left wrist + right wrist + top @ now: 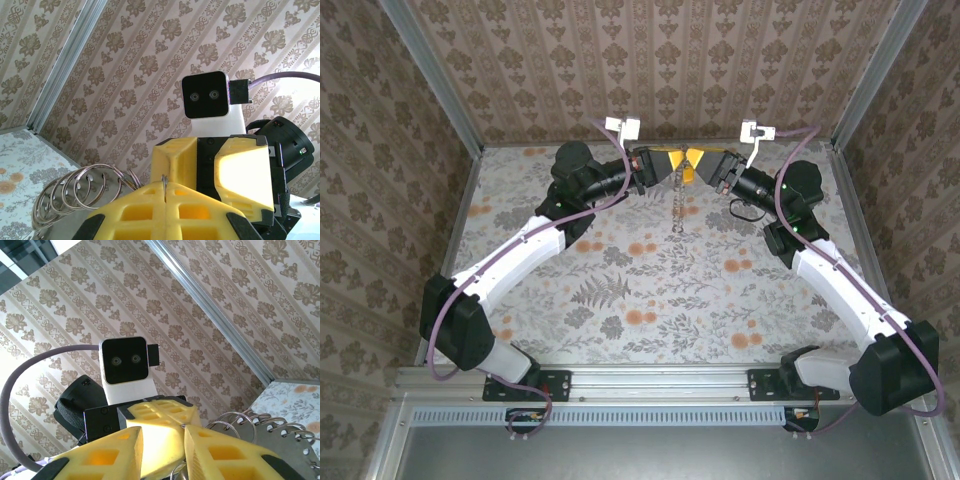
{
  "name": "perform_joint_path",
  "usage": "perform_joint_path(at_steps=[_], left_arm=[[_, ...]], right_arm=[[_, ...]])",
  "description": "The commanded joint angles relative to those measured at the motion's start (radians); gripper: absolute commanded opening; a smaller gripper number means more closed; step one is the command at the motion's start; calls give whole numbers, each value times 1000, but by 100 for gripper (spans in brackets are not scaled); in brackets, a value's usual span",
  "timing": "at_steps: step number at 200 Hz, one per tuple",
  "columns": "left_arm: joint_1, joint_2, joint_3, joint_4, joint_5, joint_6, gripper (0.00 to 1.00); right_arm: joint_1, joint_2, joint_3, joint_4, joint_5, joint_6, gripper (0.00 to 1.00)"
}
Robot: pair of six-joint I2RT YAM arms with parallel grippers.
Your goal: Put the keys on the keyring
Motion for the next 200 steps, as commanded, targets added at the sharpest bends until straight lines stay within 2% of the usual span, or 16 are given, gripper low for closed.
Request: perform_joint_path(at_steps=[1, 70, 200], left_arm=[[-9, -18, 17, 68, 5, -13, 0], [-10, -25, 10, 64, 8, -7, 0], [-11, -28, 9, 64, 9, -5, 0]], right_arm=[[-4, 10, -12, 31, -13, 2, 30], [-36, -8, -31, 25, 12, 6, 31], [-1, 31, -10, 67, -40, 18, 29]])
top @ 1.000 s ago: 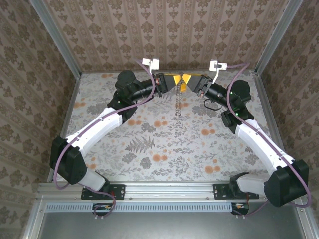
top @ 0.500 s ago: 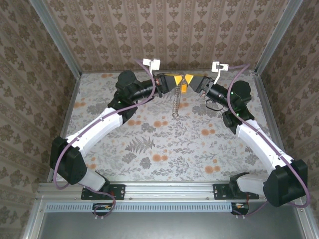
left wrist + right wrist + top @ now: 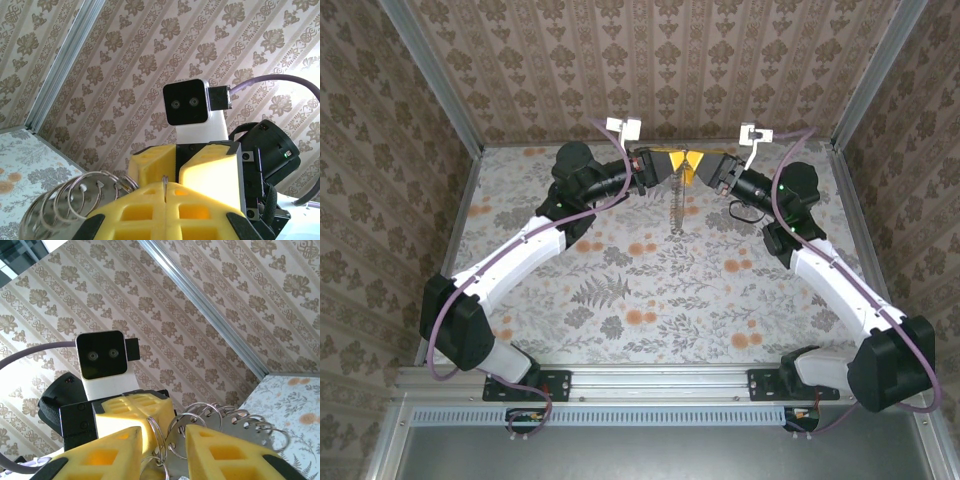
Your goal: Put the keys on the keyring
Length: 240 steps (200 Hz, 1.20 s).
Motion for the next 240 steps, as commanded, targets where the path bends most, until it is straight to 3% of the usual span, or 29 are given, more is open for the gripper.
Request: perform_joint_path(at_steps=[1, 24, 52, 80, 99, 107, 137, 163, 196, 223, 240], left_arm=[[-5, -28, 9, 65, 9, -5, 0], [-5, -27, 9, 64, 6, -5, 0], [-6, -23, 10, 60, 6, -4, 0], [-4, -29, 20, 8, 7, 32, 0], [10, -56, 34, -101, 6, 108, 32], [19, -70, 47, -163, 12, 155, 41], [67, -103, 114, -392, 65, 317, 57], [116, -87, 203, -545, 183, 408, 63], [135, -25, 342, -769, 294, 555, 63], [140, 29, 423, -852, 377, 609, 39], [140, 63, 461, -897, 407, 634, 32]], right_arm=[[8, 9, 20, 44, -33, 8, 29], [8, 5, 22, 38, -35, 4, 21], [8, 0, 28, 13, -36, -14, 0], [-4, -12, 48, -59, -48, -61, 0], [-30, -27, 75, -145, -82, -115, 0], [-41, -33, 93, -196, -100, -149, 0], [-65, -27, 193, -434, -215, -329, 0], [-73, 1, 264, -602, -309, -472, 0], [-78, 44, 328, -736, -390, -589, 0], [-78, 79, 371, -804, -444, -638, 0], [-78, 95, 382, -818, -470, -650, 0]])
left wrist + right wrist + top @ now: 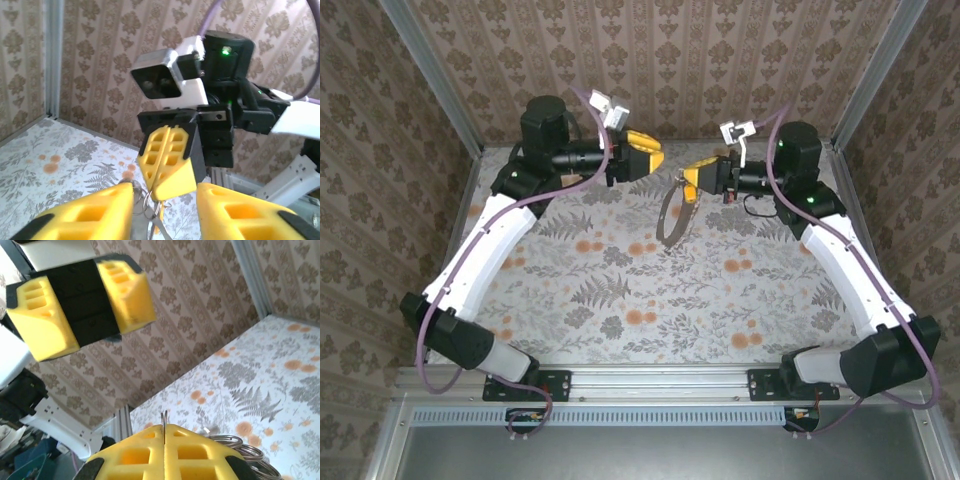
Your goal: Put the keys on the keyring
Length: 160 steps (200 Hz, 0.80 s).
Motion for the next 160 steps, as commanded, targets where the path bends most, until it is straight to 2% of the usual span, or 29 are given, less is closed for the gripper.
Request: perform_joint_path(at_steps=[1, 51, 160], left_arm=[[8, 55, 55, -141, 105, 92, 32], [8, 111, 86, -163, 178, 107, 30], [-11, 164, 81, -164, 214, 113, 29]], right_arm=[[-5, 19, 51, -72, -94, -75, 0], [-5, 38, 54, -83, -116, -86, 0], [-5, 48, 45, -47, -113, -60, 0]])
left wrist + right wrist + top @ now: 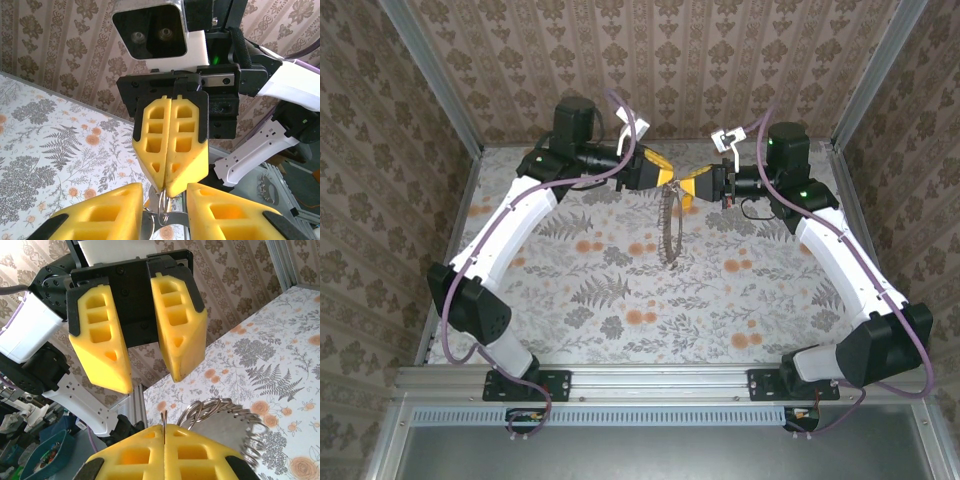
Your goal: Put the keys on the keyring
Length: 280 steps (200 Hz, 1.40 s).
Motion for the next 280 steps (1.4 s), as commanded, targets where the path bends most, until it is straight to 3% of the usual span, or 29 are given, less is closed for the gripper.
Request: perform_joint_path(at_steps=[1, 157, 213, 252, 276, 280], left_arm=[[-10, 13, 22, -1, 42, 25, 29], [-29, 20, -38, -5, 48, 47, 32], [-43, 22, -46, -5, 63, 60, 22], [-55, 27, -49, 24, 54, 44, 0], [-58, 19, -60, 74, 22, 6, 0], [-58, 16, -67, 93, 14, -8, 0]], right_arm=[[-5, 4, 35, 31, -31, 2, 0], [-6, 4, 25, 43, -1, 5, 0], [-6, 9, 20, 61, 3, 19, 0], [-7, 7, 10, 71, 2, 24, 0], [-11, -5, 1, 68, 15, 27, 0], [-16, -8, -3, 72, 20, 33, 5]])
